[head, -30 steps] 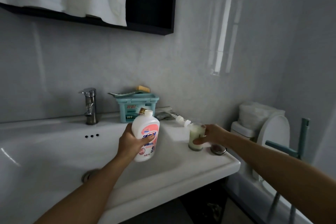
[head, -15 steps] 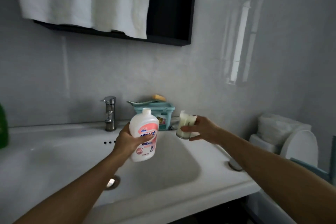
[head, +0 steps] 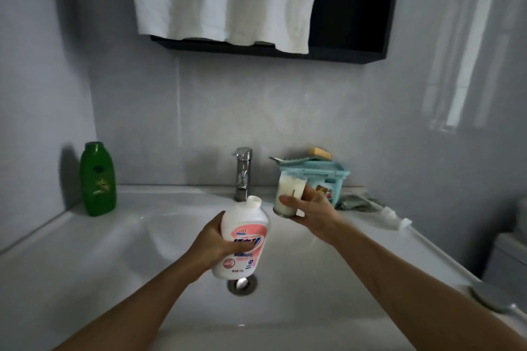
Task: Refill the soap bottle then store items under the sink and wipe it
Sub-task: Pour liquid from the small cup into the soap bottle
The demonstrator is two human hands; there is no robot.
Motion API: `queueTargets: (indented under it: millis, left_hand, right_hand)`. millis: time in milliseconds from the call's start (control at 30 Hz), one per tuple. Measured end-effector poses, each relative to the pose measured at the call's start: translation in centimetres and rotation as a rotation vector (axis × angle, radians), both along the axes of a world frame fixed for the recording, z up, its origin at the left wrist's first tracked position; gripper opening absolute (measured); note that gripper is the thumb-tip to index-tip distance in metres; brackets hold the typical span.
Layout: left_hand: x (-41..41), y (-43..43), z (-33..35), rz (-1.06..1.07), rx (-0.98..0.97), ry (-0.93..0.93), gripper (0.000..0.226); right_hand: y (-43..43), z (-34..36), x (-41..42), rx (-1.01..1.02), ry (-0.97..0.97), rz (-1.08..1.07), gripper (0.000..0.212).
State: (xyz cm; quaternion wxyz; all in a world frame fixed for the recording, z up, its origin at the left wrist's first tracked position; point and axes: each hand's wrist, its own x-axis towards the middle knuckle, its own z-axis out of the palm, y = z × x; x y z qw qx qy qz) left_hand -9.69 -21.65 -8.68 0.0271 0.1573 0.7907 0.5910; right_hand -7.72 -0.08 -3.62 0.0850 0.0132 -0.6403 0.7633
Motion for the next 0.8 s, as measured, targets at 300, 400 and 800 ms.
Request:
queueTargets:
  millis: [300, 400, 800]
  left_hand:
    - [-1.7, -0.3, -1.5, -0.078, -0.11, -0.09, 0.069]
    - [-1.9, -0.3, -1.8, -0.067, -0.098, -0.14, 0.044]
    - [-1.4, -0.2, -1.5, -0.111, 0.01, -0.103, 0.053]
  right_hand:
    - [-0.3, -3.2, -1.6, -0.023, -0.012, -0.023, 0.038]
    - [0.3, -3.9, -1.8, 0.008, -0.026, -0.026, 0.043]
    - [0.6, -2.6, -1.0, 0.034, 0.018, 0.067, 0.036]
